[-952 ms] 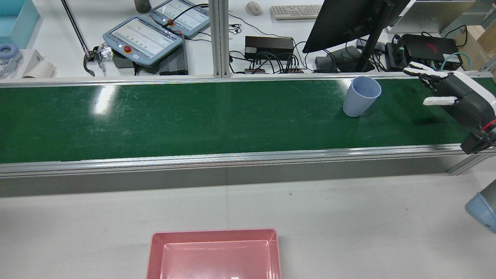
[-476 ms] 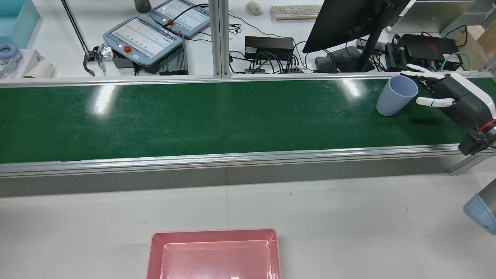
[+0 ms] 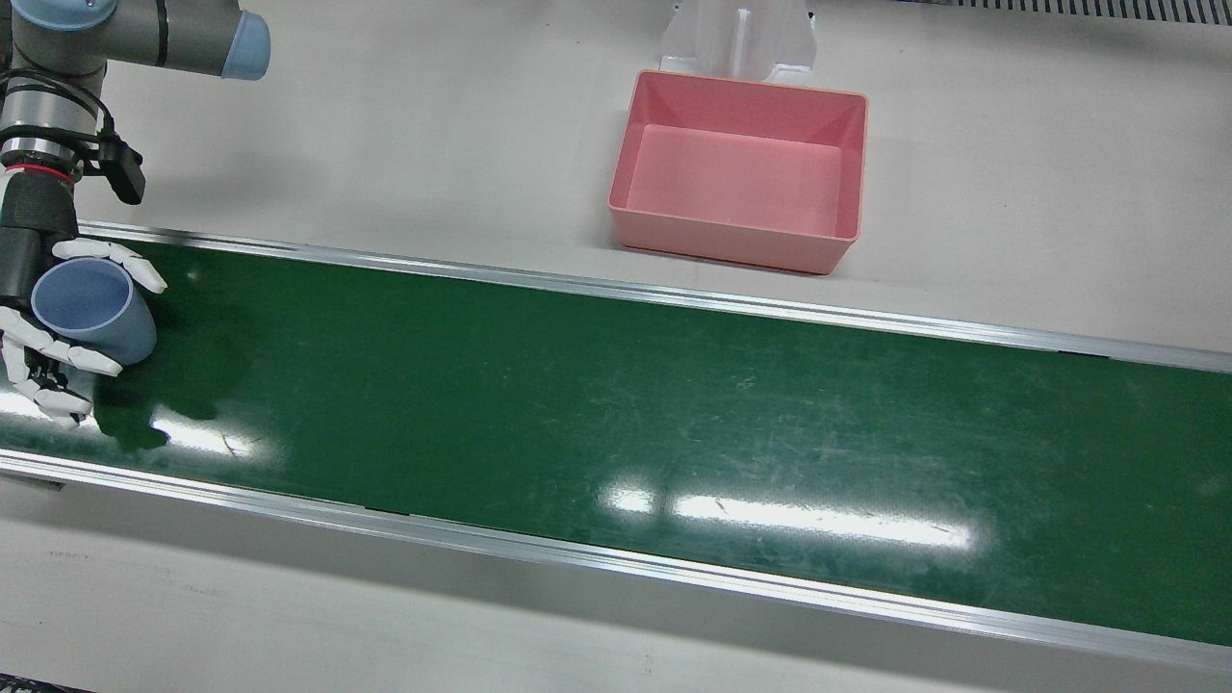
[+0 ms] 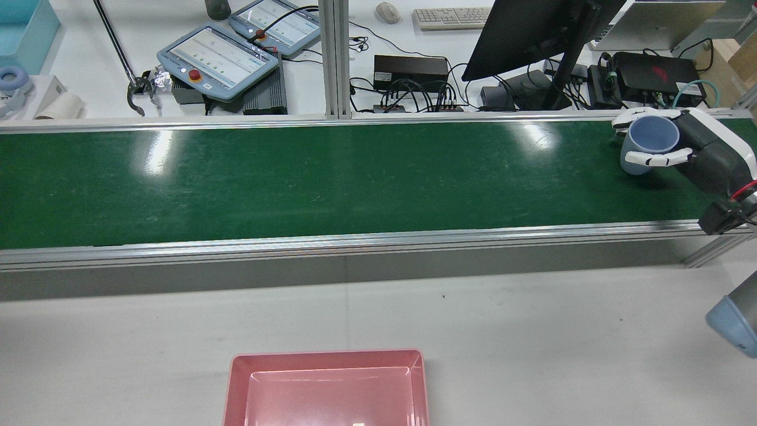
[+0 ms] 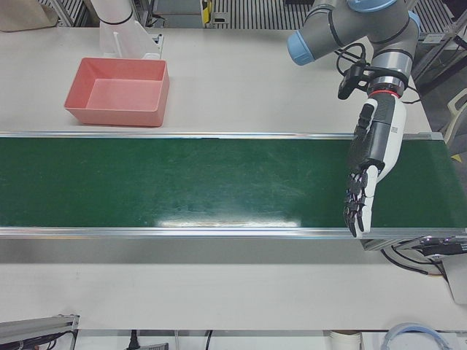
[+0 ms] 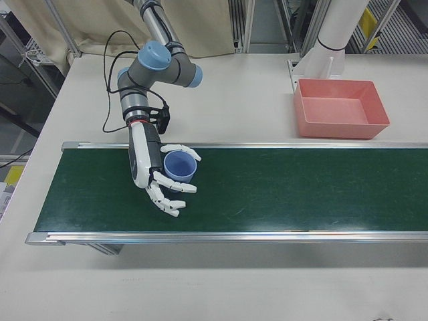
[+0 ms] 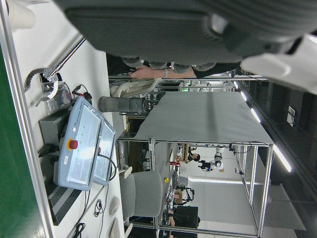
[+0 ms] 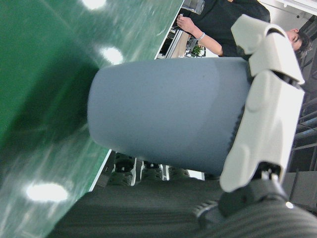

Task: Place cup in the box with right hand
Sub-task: 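Lift the cup off the belt with the right hand toward the pink tray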

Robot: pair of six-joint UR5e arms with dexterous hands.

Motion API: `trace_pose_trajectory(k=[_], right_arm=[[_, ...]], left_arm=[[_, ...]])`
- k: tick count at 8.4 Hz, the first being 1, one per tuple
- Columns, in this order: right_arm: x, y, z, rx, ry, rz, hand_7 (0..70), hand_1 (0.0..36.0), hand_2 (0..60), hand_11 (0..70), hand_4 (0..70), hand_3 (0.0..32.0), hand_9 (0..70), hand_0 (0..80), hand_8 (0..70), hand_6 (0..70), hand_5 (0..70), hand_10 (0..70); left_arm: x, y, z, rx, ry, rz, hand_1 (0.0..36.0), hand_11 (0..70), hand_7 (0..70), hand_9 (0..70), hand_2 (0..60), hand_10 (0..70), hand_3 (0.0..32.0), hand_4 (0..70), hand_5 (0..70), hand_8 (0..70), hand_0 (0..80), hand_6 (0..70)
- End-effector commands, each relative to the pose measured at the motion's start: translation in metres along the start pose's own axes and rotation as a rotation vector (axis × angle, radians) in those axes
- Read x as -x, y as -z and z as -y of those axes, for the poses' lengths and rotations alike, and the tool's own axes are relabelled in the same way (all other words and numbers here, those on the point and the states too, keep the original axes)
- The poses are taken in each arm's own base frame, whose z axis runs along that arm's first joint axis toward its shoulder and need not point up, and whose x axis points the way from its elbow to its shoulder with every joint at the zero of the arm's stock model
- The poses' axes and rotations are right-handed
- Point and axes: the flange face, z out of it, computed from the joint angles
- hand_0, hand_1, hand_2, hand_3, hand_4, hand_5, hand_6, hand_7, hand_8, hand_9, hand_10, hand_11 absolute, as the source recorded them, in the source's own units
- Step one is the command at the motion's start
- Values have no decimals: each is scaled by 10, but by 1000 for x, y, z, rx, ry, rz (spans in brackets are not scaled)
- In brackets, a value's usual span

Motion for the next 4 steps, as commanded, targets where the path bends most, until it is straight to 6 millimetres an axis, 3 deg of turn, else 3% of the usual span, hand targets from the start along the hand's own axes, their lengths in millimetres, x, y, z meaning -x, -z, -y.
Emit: trace_pose_trajectory(k=[1,2,4], right_arm=[[12,-2,-10,20,-18,47,700,360,600,437,255,0,672,550,423,324,168,282],[27,-4,-32,62,-30,77,700,360,600,421,183,0,657,522,411,313,165,268],[45,-6,-67,123,-45,110,700,360,600,387,242,0,630,553,387,300,160,243]], left_arm=[[0,0,0,0,0,-1,0,0,0,0,0,0,0,0,0,0,0,0],[-1,0,0,0,0,-1,0,0,0,0,0,0,0,0,0,0,0,0],[0,1,1,-1,0,0,0,0,0,0,0,0,0,0,0,0,0,0]])
